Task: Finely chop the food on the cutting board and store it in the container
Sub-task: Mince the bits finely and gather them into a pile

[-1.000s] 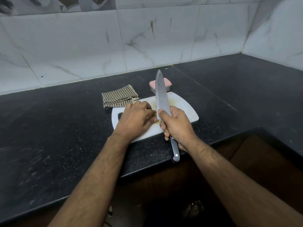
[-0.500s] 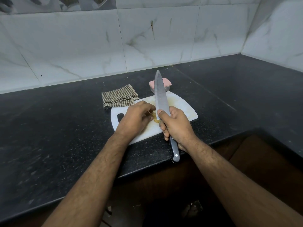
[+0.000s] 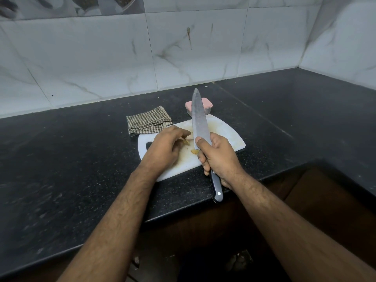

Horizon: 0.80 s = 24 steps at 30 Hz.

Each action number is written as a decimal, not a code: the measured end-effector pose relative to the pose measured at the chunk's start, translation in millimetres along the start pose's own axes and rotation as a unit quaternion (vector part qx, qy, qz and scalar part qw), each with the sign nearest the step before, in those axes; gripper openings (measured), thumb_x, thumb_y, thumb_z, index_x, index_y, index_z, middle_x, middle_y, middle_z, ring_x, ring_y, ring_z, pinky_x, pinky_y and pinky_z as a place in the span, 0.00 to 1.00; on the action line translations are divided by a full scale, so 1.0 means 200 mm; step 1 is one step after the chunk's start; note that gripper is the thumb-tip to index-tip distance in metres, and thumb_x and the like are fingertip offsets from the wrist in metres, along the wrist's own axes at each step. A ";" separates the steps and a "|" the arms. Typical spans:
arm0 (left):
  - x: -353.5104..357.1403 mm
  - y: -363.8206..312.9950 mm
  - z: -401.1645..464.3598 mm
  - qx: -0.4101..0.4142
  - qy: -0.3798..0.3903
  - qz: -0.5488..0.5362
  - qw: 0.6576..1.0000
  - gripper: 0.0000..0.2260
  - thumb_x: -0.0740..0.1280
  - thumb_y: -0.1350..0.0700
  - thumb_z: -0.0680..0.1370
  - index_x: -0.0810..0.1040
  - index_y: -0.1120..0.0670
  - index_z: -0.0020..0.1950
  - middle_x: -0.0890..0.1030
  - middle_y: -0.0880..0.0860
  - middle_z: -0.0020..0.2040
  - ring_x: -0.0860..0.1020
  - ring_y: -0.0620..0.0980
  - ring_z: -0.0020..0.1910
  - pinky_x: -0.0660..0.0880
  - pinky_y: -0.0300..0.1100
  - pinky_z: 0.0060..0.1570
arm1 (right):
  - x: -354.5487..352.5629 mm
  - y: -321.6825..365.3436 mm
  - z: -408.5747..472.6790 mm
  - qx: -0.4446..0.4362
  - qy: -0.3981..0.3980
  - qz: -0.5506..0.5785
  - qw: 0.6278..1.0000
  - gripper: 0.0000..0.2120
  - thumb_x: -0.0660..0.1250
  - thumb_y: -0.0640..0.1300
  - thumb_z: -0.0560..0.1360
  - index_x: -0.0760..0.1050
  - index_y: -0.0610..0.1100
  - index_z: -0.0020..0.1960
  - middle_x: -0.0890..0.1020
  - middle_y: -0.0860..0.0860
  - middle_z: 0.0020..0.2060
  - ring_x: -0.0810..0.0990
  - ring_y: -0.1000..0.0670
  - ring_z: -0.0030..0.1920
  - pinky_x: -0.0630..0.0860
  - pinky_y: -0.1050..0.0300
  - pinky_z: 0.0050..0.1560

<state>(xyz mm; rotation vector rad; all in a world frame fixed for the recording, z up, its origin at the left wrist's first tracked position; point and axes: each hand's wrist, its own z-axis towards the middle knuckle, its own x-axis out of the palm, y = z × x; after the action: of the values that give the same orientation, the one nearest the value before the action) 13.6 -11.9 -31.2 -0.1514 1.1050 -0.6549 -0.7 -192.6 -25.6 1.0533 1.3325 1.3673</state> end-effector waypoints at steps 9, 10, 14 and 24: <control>0.00 -0.01 -0.01 -0.008 0.006 0.036 0.999 0.10 0.71 0.61 0.78 0.86 0.49 0.55 0.83 0.46 0.49 0.76 0.51 0.52 0.73 0.58 0.58 | 0.00 0.00 0.00 -0.001 0.001 -0.002 1.000 0.08 0.63 0.48 0.83 0.74 0.43 0.51 0.74 0.48 0.27 0.67 0.52 0.21 0.68 0.58 0.23; 0.00 -0.02 -0.01 -0.008 0.008 0.038 0.999 0.10 0.70 0.61 0.77 0.86 0.48 0.54 0.82 0.46 0.48 0.76 0.51 0.52 0.73 0.57 0.57 | 0.00 0.00 0.00 -0.002 0.001 -0.002 1.000 0.08 0.63 0.48 0.83 0.74 0.43 0.51 0.74 0.48 0.27 0.67 0.52 0.21 0.68 0.58 0.23; 0.01 -0.01 -0.01 0.000 0.010 0.042 0.999 0.09 0.71 0.60 0.77 0.86 0.49 0.53 0.80 0.46 0.47 0.75 0.52 0.50 0.74 0.58 0.54 | 0.00 0.00 0.00 -0.005 0.001 -0.001 1.000 0.08 0.63 0.48 0.83 0.74 0.43 0.51 0.74 0.48 0.27 0.67 0.52 0.21 0.68 0.59 0.22; 0.02 -0.02 -0.01 -0.015 0.030 0.038 0.999 0.16 0.60 0.55 0.76 0.87 0.50 0.54 0.72 0.45 0.43 0.72 0.49 0.49 0.73 0.55 0.52 | 0.00 0.00 0.01 -0.002 0.000 -0.007 1.000 0.08 0.63 0.48 0.83 0.74 0.43 0.51 0.74 0.48 0.27 0.67 0.52 0.21 0.68 0.59 0.22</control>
<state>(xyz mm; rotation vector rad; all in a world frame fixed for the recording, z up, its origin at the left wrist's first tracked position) 10.8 -16.8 -32.8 -0.1162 1.1725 -0.5776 1.2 -191.6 -25.9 1.0401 1.3346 1.3586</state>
